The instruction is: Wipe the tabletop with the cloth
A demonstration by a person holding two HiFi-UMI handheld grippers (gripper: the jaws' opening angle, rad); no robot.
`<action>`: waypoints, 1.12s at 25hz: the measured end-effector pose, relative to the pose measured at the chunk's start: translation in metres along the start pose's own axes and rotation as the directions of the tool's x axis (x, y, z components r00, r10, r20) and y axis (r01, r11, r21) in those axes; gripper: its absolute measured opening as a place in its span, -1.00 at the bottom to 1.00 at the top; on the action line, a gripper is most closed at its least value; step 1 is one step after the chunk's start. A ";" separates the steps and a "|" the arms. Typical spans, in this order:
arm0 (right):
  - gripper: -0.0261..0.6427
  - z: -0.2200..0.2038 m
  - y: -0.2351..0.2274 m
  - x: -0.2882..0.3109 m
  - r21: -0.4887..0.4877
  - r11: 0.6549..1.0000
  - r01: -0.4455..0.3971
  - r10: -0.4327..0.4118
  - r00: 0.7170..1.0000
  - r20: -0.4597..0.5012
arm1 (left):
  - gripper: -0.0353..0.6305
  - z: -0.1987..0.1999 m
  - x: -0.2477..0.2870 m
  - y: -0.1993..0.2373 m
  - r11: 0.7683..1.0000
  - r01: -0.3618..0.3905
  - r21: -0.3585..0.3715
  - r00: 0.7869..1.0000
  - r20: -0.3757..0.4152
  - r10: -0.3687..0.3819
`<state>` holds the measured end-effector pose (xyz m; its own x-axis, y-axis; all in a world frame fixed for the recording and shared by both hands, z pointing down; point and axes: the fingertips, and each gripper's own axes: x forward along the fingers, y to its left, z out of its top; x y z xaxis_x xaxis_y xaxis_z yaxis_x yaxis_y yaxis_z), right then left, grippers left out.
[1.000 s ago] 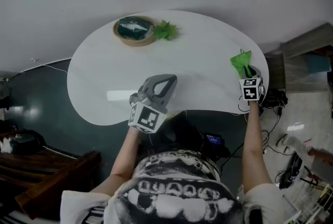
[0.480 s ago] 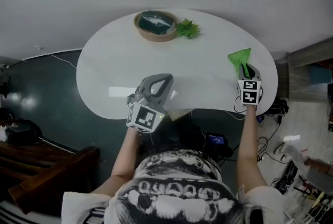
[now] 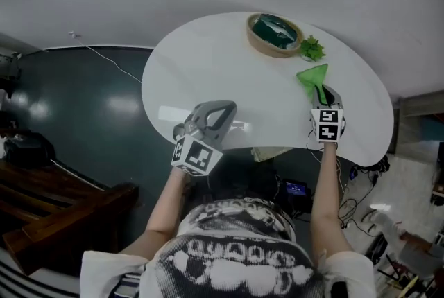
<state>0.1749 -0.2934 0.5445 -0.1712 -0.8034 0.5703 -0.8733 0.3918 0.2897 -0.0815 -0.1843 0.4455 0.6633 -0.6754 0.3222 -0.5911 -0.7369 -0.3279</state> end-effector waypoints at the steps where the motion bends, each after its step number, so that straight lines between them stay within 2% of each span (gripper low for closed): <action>1: -0.76 0.013 0.020 0.004 -0.001 1.000 -0.015 0.015 1.000 0.010 | -0.88 -0.009 -0.012 0.009 1.000 -0.009 0.000 1.000 -0.003 0.009; 6: -0.76 0.071 0.122 0.025 -0.028 0.993 -0.112 0.113 0.992 0.052 | -0.88 -0.044 -0.067 0.051 0.998 -0.061 -0.007 0.998 -0.024 0.061; 12: -0.76 0.128 0.242 0.052 -0.097 0.962 -0.256 0.265 0.960 0.088 | -0.88 -0.083 -0.123 0.085 0.990 -0.137 -0.039 0.989 -0.067 0.134; 20: -0.76 0.176 0.382 0.073 -0.181 0.880 -0.439 0.461 0.881 0.104 | -0.88 -0.128 -0.190 0.111 0.961 -0.256 -0.107 0.959 -0.149 0.239; 28: -0.76 0.182 0.483 0.068 -0.246 0.786 -0.567 0.598 0.799 0.068 | -0.88 -0.158 -0.236 0.122 0.921 -0.365 -0.134 0.919 -0.211 0.333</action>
<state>-0.3413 -0.2401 0.5835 -0.6897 -0.4383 0.5763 -0.4770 0.8739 0.0938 -0.3828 -0.1196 0.4698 0.3156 -0.8720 0.3743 -0.8483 -0.4360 -0.3006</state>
